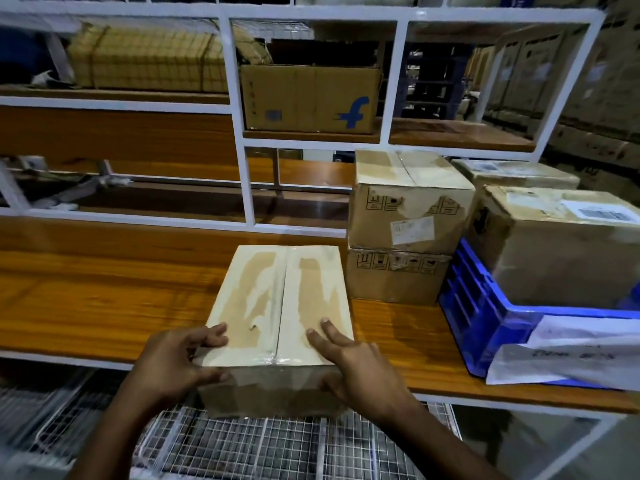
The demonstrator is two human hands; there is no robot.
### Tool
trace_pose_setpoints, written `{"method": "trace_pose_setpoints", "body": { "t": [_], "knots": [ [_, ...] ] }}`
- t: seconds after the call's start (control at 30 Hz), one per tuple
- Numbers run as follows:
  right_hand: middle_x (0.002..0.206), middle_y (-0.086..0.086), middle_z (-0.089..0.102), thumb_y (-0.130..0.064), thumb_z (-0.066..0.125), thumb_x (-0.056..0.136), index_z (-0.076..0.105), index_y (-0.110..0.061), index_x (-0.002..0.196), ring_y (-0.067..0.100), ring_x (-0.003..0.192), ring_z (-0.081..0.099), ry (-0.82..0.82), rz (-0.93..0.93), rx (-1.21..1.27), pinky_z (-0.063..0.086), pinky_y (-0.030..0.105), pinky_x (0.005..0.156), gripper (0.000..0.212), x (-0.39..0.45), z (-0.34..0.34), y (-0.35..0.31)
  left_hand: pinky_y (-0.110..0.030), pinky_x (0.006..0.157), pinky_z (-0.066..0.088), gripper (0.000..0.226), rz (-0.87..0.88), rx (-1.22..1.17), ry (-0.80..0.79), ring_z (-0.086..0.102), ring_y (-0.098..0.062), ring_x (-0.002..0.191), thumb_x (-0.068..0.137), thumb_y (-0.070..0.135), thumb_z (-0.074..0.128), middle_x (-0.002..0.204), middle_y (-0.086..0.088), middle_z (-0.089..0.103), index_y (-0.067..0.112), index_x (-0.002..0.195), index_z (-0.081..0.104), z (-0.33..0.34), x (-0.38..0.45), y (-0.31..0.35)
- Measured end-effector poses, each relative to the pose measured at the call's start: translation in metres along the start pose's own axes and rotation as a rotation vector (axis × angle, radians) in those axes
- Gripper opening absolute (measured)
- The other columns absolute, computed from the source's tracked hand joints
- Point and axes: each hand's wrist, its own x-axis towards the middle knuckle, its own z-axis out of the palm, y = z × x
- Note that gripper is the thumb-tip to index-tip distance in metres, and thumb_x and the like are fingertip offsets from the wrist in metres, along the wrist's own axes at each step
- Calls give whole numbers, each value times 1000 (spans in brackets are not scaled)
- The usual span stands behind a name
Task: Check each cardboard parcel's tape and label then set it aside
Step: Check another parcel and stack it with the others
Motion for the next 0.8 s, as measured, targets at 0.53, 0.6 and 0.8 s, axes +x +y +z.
{"method": "trace_pose_setpoints", "body": {
  "t": [0.53, 0.6, 0.8],
  "knots": [
    [153, 14, 40, -21, 58, 94, 27, -13, 153, 28, 144, 33, 150, 92, -472, 6, 52, 122, 67, 124, -14, 39, -39, 108, 40, 57, 51, 377, 25, 40, -22, 138, 78, 23, 81, 154, -1, 38, 23, 131, 61, 41, 122, 23],
    [147, 17, 46, -18, 59, 93, 30, -7, 151, 29, 138, 40, 151, 88, -490, 12, 49, 123, 65, 147, -17, 42, -45, 111, 33, 50, 2, 538, -2, 24, -31, 146, 87, 26, 72, 160, 0, 26, 30, 134, 55, 43, 146, 33],
    [137, 19, 50, -6, 62, 91, 36, -4, 145, 31, 122, 49, 183, 162, -411, 47, 40, 100, 60, 201, -22, 53, -37, 99, 42, 37, 37, 589, -3, 47, -25, 128, 96, 23, 60, 147, -1, 46, 28, 132, 56, 44, 213, 38]
  ]
}}
